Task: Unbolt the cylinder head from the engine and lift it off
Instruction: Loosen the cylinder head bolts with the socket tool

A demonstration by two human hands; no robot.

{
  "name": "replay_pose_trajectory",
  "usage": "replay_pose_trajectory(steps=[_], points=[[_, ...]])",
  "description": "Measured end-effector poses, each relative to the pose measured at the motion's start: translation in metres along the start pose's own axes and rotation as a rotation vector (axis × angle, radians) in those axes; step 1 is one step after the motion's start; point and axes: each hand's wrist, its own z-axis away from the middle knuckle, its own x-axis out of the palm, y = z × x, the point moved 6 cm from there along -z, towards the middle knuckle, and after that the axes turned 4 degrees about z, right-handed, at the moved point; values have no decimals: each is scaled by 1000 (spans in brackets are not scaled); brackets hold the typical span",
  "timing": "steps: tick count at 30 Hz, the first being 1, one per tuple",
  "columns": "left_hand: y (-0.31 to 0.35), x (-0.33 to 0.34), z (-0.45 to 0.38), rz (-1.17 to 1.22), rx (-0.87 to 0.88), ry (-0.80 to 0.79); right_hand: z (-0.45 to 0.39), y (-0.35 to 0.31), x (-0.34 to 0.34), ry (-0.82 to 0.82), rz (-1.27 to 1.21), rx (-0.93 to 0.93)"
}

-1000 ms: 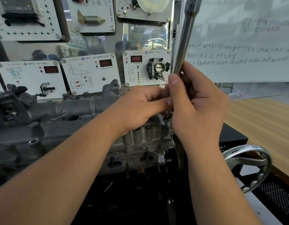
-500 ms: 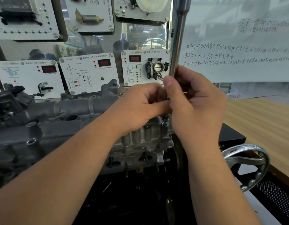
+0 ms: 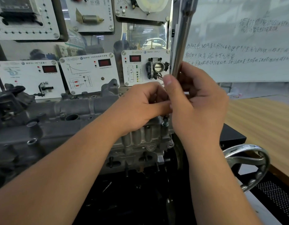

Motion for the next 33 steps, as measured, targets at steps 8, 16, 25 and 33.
replay_pose_trajectory(steps=[8, 16, 25, 33], points=[[0, 1, 1, 58, -32, -45, 1, -1, 4, -48, -19, -43], [-1, 1, -1, 4, 2, 30, 0, 1, -3, 54, 68, -67], [-1, -1, 0, 22, 5, 0, -3, 1, 2, -35, 1, -43], [1, -2, 1, 12, 29, 51, -1, 6, 0, 53, -22, 26]])
